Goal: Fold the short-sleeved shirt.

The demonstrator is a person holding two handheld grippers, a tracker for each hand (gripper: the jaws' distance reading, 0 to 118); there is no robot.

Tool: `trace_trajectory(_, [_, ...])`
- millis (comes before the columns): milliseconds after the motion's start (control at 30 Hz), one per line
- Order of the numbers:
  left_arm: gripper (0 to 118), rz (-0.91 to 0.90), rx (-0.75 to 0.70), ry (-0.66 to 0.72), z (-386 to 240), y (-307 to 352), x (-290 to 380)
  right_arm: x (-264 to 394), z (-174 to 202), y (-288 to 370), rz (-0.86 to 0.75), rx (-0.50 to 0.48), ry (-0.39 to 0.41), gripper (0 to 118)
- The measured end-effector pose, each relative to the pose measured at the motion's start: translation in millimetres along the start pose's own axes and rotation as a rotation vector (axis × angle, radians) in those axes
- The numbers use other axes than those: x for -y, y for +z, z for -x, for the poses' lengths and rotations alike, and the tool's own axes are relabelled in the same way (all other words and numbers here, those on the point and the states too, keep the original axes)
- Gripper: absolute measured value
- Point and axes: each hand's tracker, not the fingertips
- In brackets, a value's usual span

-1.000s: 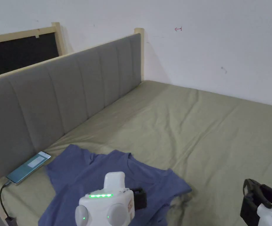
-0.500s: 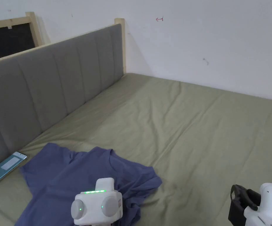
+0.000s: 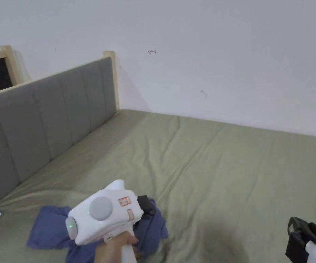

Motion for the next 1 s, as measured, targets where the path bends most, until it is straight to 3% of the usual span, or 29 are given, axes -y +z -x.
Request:
trace_trajectory(100, [3,0.043,0.129,-0.121,-84.6,-12.7,18.5,-9.8,-27.0,16.7,-0.046,0.070,-0.033,1])
trace_trajectory(333, [3,0.234,0.480,-0.260,-246.1,-33.4,119.9,-24.0,-99.3,68.2,-0.133,0.249,-0.110,1])
trace_trajectory(433, [3,0.348,0.496,-0.384,-285.1,-53.9,186.4,-19.8,-132.6,90.5,-0.148,0.333,-0.150,1])
trace_trajectory(533, [3,0.528,0.452,-0.399,-292.4,-92.7,256.8,-8.4,-163.4,106.0,-0.136,0.415,-0.187,1])
trace_trajectory(633, [4,0.619,0.317,-0.565,-283.0,-132.4,319.1,2.8,-177.6,116.6,-0.094,0.461,-0.248,1])
trace_trajectory(667, [11,0.664,0.287,-0.594,-277.1,-143.0,334.3,8.9,-183.9,119.0,-0.084,0.468,-0.266,1])
trace_trajectory(700, [28,0.717,0.275,-0.602,-269.1,-151.2,346.1,13.1,-186.5,120.9,-0.072,0.480,-0.279,1])
trace_trajectory(733, [58,0.730,0.275,-0.615,-263.8,-156.4,354.2,17.6,-189.8,122.2,-0.062,0.488,-0.283,1])
trace_trajectory(767, [102,0.742,0.251,-0.633,-258.0,-157.5,356.2,21.2,-192.4,122.0,-0.048,0.498,-0.285,1])
trace_trajectory(800, [115,0.743,0.233,-0.646,-254.2,-158.2,357.2,23.8,-194.3,121.2,-0.037,0.505,-0.286,1])
trace_trajectory(933, [102,0.685,0.281,-0.678,-252.8,-135.8,328.1,28.0,-197.8,112.0,-0.020,0.491,-0.309,1])
trace_trajectory(967, [88,0.670,0.277,-0.693,-253.8,-129.0,317.9,27.9,-197.2,108.1,-0.022,0.480,-0.308,1])
trace_trajectory(1000, [84,0.636,0.280,-0.699,-253.4,-120.2,305.0,26.1,-192.9,104.3,-0.020,0.471,-0.301,1])
